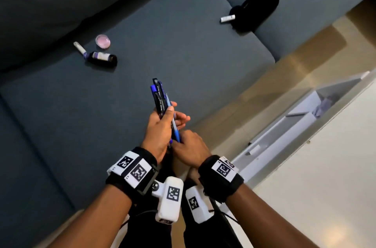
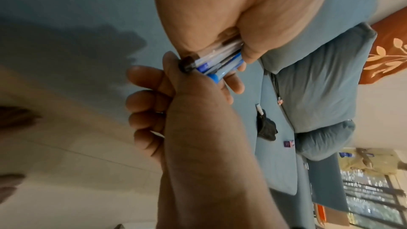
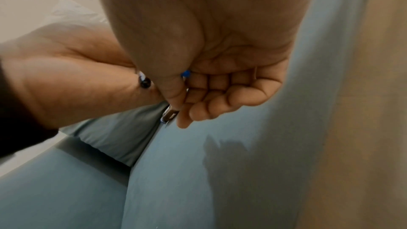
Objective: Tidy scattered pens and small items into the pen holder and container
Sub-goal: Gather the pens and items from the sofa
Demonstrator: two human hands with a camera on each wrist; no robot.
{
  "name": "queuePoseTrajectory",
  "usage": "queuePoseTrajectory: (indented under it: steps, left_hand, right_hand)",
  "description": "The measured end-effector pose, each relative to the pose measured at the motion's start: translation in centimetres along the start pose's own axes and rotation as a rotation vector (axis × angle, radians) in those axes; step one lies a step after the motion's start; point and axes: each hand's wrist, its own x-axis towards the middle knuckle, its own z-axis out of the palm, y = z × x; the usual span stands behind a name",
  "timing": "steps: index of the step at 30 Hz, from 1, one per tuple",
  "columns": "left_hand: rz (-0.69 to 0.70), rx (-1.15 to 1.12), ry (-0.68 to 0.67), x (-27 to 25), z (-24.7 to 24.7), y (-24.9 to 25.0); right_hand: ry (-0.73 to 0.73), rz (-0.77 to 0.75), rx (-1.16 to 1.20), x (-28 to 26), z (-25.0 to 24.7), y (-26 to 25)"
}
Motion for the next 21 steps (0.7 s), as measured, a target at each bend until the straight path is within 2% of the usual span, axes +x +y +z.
queuePoseTrajectory:
  steps: [4, 7, 10, 15, 18, 21]
  left_hand:
    - [-0.061, 0.0, -0.022, -1.9, -1.6, -2.6]
    - [-0.106, -0.035, 0.02, -3.2, -3.0, -4.1]
    - [-0.094, -0.028, 0.057, -5.0, -5.4, -5.5]
    - [-0.104, 0.054, 0.099, -7.4, -9.8, -8.0]
    - [-0.131, 0.126, 0.126, -8.9, -12.0, -10.8]
    - [-0.146, 0.142, 0.15, -10.9, -12.6, -13.7]
  right_hand:
    - [0.023, 0.048, -0.003, -2.3, 3.3, 1.5]
    - [0.05, 0.065, -0.082, -3.7, 6.3, 3.5]
    - [0.031, 0.106, -0.145, -5.2, 9.0, 4.9]
    - [0.044, 0.1, -0.182, -7.6, 11.2, 5.5]
    - [0.002, 0.1, -0.135, -8.7, 12.4, 6.3]
    - [0.006, 0.089, -0.124, -10.4, 13.3, 7.5]
